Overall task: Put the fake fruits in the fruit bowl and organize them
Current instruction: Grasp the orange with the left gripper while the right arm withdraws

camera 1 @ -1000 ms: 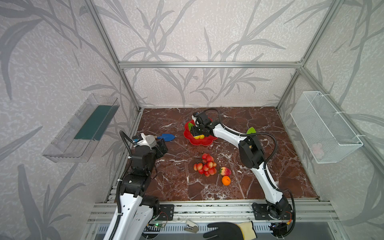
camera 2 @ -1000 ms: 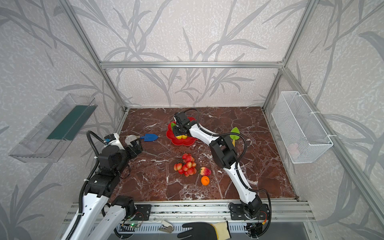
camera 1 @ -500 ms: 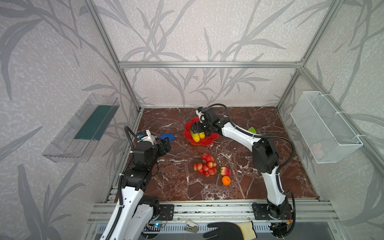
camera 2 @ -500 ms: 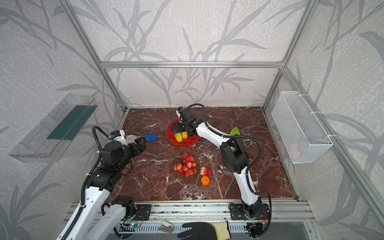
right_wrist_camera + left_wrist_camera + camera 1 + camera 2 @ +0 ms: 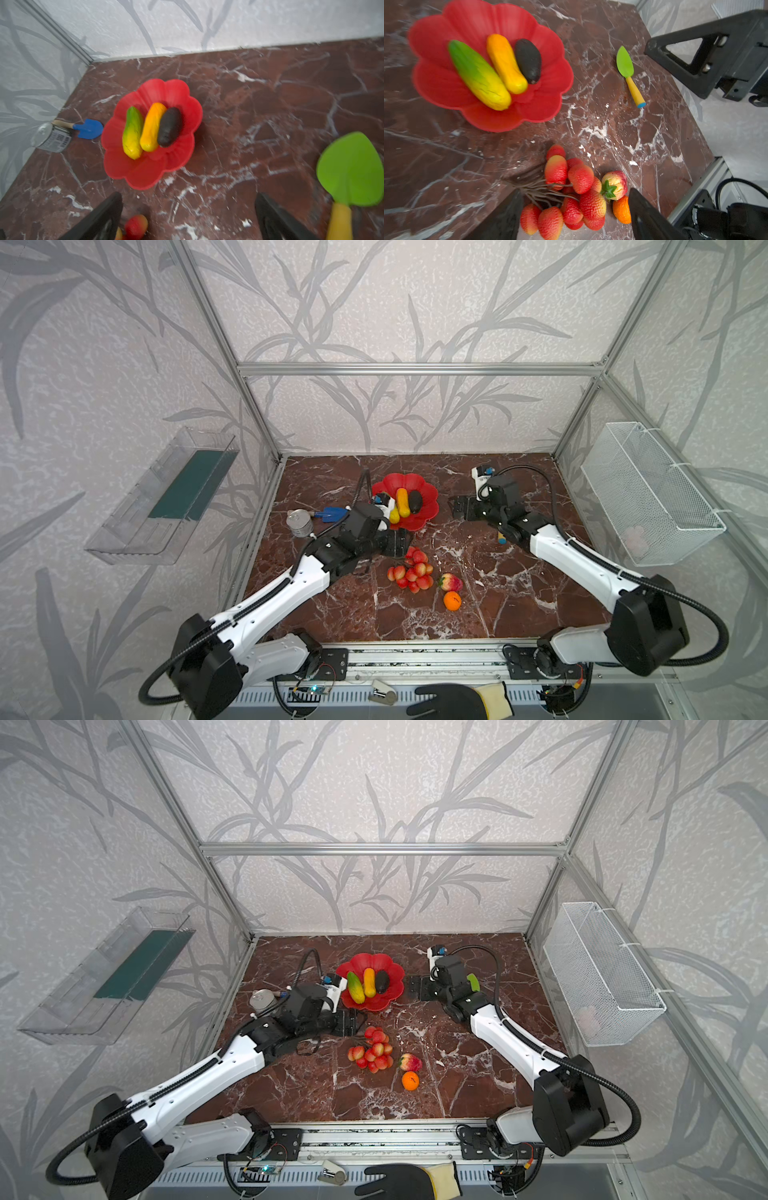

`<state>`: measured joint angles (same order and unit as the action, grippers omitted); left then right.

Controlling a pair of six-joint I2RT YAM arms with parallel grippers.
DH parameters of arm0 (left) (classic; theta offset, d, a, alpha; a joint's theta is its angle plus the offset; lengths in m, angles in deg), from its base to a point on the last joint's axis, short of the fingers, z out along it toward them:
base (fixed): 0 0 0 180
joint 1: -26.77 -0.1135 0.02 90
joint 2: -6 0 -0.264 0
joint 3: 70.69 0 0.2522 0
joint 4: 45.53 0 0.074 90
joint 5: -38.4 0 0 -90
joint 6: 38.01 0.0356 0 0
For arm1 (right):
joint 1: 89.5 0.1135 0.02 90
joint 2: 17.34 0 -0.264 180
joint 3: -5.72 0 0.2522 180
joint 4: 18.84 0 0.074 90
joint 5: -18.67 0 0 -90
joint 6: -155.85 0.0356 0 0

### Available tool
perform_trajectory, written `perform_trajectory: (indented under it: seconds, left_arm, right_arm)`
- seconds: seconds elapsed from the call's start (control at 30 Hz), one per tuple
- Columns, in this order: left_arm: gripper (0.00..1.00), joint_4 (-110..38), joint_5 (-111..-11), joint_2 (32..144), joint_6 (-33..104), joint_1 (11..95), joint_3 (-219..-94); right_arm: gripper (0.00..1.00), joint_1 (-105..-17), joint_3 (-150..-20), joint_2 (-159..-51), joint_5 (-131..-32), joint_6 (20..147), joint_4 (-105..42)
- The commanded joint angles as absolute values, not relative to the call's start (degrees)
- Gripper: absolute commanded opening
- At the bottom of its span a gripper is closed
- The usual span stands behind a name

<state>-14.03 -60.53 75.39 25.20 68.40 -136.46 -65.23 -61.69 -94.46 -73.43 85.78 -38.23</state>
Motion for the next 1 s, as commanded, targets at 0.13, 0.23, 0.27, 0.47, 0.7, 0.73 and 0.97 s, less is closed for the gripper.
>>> perform_trajectory:
  seconds: [0.13,0.23,0.27,0.47,0.7,0.73,0.97]
  left_arm:
    - [0.79,-9.19,-58.66,85.95,25.09,82.1,-143.62]
    - [0.79,-6.31,-58.5,88.5,24.06,86.05,-145.12]
    - [0.79,-5.7,-58.66,89.45,23.42,87.35,-145.27]
    - [0.8,-4.25,-58.08,95.66,22.55,92.13,-146.28]
    - [0.8,-1.42,-59.23,104.83,23.03,93.13,-152.27]
    - [0.81,-1.75,-59.49,105.57,22.85,93.13,-152.6]
    - [0.82,-0.65,-59.07,110.05,21.68,93.05,-154.5]
  right_arm:
    - [0.99,-70.24,-54.56,-85.91,-73.13,87.22,-41.86]
    - [0.99,-71.26,-53.26,-84.46,-73.19,87.04,-42.51]
    - [0.99,-71.48,-52.82,-84.02,-73.26,87.06,-42.7]
    - [0.99,-72.17,-50.04,-81.32,-73.88,88.02,-42.79]
    - [0.99,-72.54,-48.39,-78.2,-74.14,88.33,-43.83]
    - [0.99,-72.58,-48.21,-77.79,-74.15,88.35,-43.85]
    - [0.99,-72.97,-47.45,-76.93,-74.56,88.67,-43.6]
